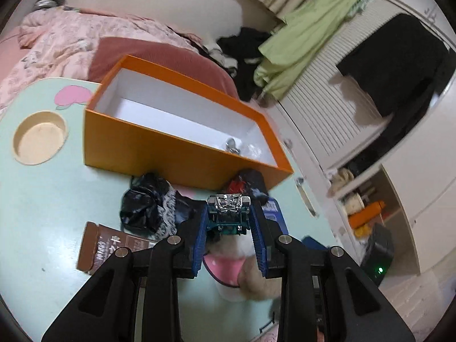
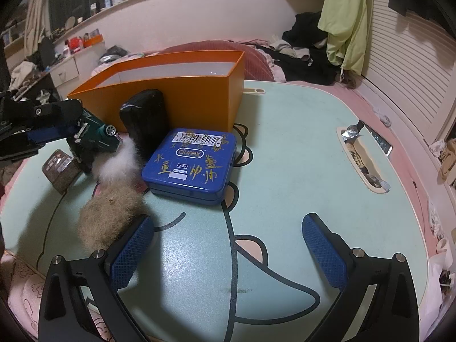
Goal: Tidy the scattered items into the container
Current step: 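Lower the green toy car onto the table beside the card box, open left tool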
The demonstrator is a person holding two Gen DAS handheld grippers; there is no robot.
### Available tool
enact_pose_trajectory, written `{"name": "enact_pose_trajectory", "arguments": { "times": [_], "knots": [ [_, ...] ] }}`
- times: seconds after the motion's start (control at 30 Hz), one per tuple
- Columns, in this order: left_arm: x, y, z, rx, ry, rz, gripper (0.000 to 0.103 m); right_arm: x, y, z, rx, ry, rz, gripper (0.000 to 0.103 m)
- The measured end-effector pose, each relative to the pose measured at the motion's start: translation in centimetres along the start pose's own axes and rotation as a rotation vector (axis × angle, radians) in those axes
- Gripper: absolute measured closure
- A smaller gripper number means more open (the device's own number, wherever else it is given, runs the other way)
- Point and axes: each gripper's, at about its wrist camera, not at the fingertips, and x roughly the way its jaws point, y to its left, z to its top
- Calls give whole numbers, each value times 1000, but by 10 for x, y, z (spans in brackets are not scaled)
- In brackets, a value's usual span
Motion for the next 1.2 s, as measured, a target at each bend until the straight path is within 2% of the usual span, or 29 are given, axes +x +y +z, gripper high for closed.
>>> {"name": "enact_pose_trajectory", "arguments": {
  "times": [0.03,0.1,0.17,0.2,0.23,0.27,0.43,0.47,0.53,0.63,0.73,0.9,1.07,1.1,1.2],
  "knots": [
    [-1,-1,-1,9,-11,18,70,0,0,0,0,0,0,0],
    [-4,-4,-4,27,-24,37,58,0,0,0,0,0,1,0],
    [-15,-4,-9,42,-70,54,40,0,1,0,0,-1,0,0],
    [-20,-5,-12,48,-91,75,34,0,0,0,0,0,0,0],
    [-25,-6,-17,56,-106,111,23,0,0,0,0,0,0,0],
    [-29,-7,-22,72,-111,147,21,0,0,0,0,0,0,0],
    [-23,-17,-58,238,-41,306,21,1,0,0,0,0,0,0],
    [-19,-17,-65,255,-19,319,20,1,0,1,-1,0,0,0],
    [-18,-17,-77,280,-24,287,18,1,0,1,-1,0,-1,0],
    [-19,-16,-78,276,-41,311,18,1,1,2,-1,1,0,0],
    [-18,-10,-76,248,-37,293,18,1,1,2,-1,0,0,0],
    [-19,-7,-72,225,-43,339,18,1,1,2,-2,0,0,0],
    [-53,-21,-73,256,-191,286,18,1,1,1,-1,0,0,0],
    [-58,-23,-73,261,-165,265,18,1,1,1,-2,0,0,0],
    [-51,-27,-77,278,13,198,18,1,1,1,-1,0,0,0]
  ]
}}
